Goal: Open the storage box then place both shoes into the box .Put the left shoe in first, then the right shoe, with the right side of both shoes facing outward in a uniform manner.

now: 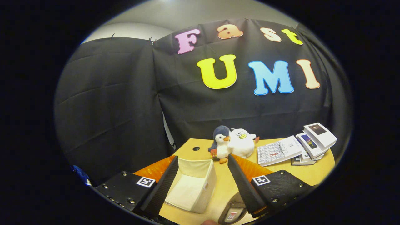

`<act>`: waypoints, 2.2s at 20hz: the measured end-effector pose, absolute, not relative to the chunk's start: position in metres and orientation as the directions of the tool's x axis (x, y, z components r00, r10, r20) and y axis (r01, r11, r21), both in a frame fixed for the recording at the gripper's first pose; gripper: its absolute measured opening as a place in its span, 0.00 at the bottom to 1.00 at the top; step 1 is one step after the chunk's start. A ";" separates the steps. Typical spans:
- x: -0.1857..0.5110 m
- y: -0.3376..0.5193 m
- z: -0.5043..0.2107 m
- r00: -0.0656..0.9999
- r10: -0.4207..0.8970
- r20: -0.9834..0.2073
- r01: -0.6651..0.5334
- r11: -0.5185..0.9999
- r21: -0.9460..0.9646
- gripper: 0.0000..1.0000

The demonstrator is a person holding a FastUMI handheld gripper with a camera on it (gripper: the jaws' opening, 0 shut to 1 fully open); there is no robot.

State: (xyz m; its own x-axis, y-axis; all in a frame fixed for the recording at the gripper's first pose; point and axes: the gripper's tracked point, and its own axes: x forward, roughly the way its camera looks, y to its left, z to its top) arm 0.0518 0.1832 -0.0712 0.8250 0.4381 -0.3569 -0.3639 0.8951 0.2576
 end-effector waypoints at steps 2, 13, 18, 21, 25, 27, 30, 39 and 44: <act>0.052 0.168 -0.084 0.824 0.424 -0.377 -0.342 0.901 0.266 0.97; 0.034 0.112 -0.182 0.757 0.359 -0.546 -0.258 0.932 0.256 0.98; 0.022 0.100 -0.225 0.710 0.336 -0.619 -0.253 0.942 0.221 0.98; 0.023 0.099 -0.251 0.663 0.346 -0.664 -0.266 0.938 0.223 0.98; 0.001 0.098 -0.277 0.603 0.352 -0.716 -0.267 0.935 0.234 0.98; -0.003 0.092 -0.293 0.580 0.343 -0.739 -0.270 0.937 0.223 0.98; -0.017 0.092 -0.314 0.545 0.328 -0.772 -0.273 0.939 0.207 0.98; -0.023 0.094 -0.358 0.464 0.304 -0.832 -0.214 0.950 0.228 0.83; -0.033 0.105 -0.361 0.420 0.321 -0.849 -0.139 0.947 0.290 0.45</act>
